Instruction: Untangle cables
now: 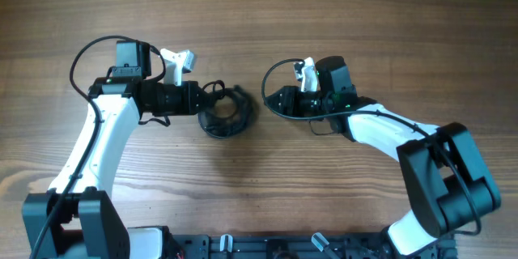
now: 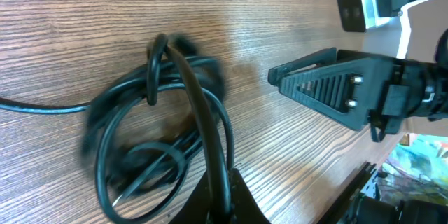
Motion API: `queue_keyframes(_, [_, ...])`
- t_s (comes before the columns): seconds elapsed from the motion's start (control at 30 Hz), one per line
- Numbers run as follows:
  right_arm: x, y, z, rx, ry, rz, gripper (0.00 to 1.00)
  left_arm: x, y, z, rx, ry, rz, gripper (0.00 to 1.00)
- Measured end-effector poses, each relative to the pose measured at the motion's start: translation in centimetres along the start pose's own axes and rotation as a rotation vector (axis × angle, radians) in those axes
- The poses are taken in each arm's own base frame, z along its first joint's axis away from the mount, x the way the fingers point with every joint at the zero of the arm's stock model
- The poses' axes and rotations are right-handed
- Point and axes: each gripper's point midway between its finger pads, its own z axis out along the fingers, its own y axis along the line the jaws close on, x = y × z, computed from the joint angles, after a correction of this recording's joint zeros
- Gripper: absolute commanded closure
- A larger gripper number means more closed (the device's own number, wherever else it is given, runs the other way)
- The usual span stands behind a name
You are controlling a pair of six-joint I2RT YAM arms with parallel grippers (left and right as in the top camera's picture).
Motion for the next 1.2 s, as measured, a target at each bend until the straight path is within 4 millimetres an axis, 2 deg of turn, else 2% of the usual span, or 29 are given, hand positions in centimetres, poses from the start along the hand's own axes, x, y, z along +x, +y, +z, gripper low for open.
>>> queue_keyframes(0.1, [-0.7, 2.0, -1.1, -0.042, -0.024, -0.042, 0.46, 0.2, -0.6, 0.4, 0.003, 0.015, 0.017, 0.79])
queue_keyframes(0.13, [-1.2, 3.0, -1.6, -0.059, -0.044, -0.071, 0.46, 0.4, -0.9, 0.6, 0.008, 0.022, 0.026, 0.68])
queue_keyframes(0.17, [-1.7, 3.8, -2.1, -0.074, -0.063, -0.097, 0.46, 0.5, -1.2, 0.9, 0.012, 0.029, 0.037, 0.49])
queue_keyframes(0.27, [-1.9, 4.2, -2.3, -0.071, -0.06, -0.104, 0.43, 0.7, -1.8, 1.3, 0.013, 0.04, 0.063, 0.0])
queue_keyframes(0.37, [-1.6, 3.9, -2.3, -0.063, -0.049, -0.094, 0.3, 0.8, -2.0, 1.5, 0.013, 0.046, 0.068, 0.0])
queue_keyframes(0.5, [-1.3, 4.1, -2.1, -0.064, -0.042, -0.106, 0.19, 0.8, -2.0, 1.5, 0.013, 0.044, 0.07, 0.0])
queue_keyframes(0.67, [-0.1, 5.2, -1.3, -0.08, -0.01, -0.142, 0.17, 0.6, -1.7, 1.5, -0.005, 0.037, 0.074, 0.0])
queue_keyframes(0.93, [1.0, 6.0, -0.4, -0.066, 0.002, -0.179, 0.09, -0.5, 3.3, 0.7, -0.299, -0.031, -0.136, 0.0])
queue_keyframes(1.0, [1.0, 6.0, -0.3, -0.062, 0.0, -0.18, 0.07, -0.7, 3.7, 0.6, -0.322, -0.045, -0.167, 0.0])
queue_keyframes(1.07, [1.0, 5.9, -0.3, -0.059, -0.002, -0.181, 0.0, -0.7, 3.9, 0.5, -0.335, -0.053, -0.189, 0.0])
queue_keyframes(1.2, [1.1, 5.6, -0.1, -0.053, 0.004, -0.178, 0.0, -1.1, 3.8, 0.6, -0.325, -0.071, -0.21, 0.0])
